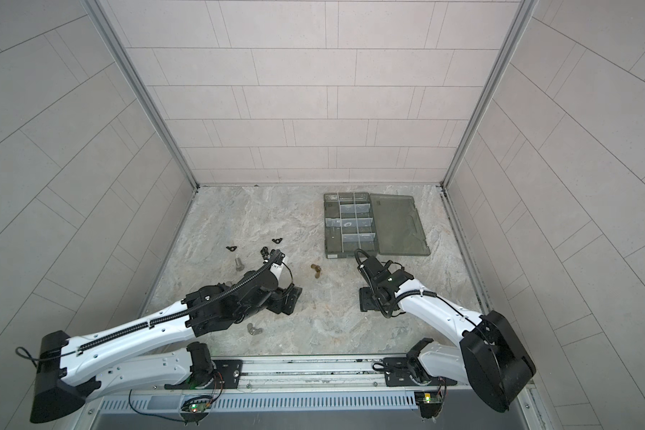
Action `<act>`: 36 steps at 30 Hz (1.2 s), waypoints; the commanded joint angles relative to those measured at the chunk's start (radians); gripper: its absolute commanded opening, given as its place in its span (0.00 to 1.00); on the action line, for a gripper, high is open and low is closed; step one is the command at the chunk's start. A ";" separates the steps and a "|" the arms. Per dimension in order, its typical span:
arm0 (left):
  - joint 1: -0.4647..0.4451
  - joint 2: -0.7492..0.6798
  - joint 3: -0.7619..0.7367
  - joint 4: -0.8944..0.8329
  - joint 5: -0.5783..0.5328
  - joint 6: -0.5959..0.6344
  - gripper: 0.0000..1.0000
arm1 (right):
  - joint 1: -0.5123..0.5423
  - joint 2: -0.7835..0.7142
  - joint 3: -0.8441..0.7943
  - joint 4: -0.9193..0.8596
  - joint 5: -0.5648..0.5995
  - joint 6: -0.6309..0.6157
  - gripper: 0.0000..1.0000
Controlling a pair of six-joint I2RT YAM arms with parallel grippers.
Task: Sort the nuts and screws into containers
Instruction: 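Lower the right gripper onto a silver hex bolt and grasp it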
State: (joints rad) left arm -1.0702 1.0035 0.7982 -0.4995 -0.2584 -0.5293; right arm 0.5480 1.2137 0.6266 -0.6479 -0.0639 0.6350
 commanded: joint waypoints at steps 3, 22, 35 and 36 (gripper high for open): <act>-0.006 -0.009 0.000 -0.026 -0.029 0.012 1.00 | 0.001 0.059 -0.002 0.022 -0.005 -0.003 0.66; -0.005 0.071 0.084 -0.090 0.001 0.042 1.00 | 0.001 0.106 0.009 0.027 0.004 -0.038 0.50; -0.004 0.061 0.085 -0.097 -0.022 0.043 1.00 | 0.001 0.084 0.039 -0.009 -0.025 -0.038 0.35; -0.005 0.060 0.088 -0.096 -0.023 0.045 1.00 | 0.001 0.075 0.043 -0.017 -0.026 -0.038 0.35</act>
State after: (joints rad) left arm -1.0702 1.0752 0.8547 -0.5789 -0.2600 -0.4965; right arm 0.5480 1.3136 0.6426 -0.6247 -0.0891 0.5915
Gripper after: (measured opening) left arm 0.994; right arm 0.487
